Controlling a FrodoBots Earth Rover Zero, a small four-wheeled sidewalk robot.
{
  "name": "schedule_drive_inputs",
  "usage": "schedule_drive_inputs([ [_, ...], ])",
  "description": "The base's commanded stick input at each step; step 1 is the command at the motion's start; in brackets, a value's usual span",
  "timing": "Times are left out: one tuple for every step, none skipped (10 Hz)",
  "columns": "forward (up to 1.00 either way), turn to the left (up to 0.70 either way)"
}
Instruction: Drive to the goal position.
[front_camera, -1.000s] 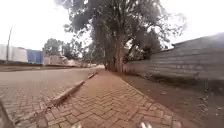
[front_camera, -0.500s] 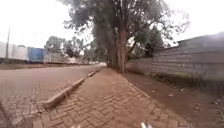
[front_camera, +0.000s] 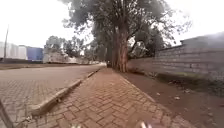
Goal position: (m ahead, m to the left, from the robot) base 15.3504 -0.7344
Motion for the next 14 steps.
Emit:
schedule_drive_inputs([
  [0.5, 0.01],
  [0.5, 0.0],
  [0.5, 0.0],
  [0.5, 0.04],
  [0.5, 0.1],
  [0.5, 0.16],
  [0.5, 0.11],
  [0.5, 0.05],
  [0.5, 0.09],
  [0.5, 0.12],
  [0.5, 0.1],
  [0.5, 0.09],
  [0.5, 0.1],
  [0.5, 0.11],
])
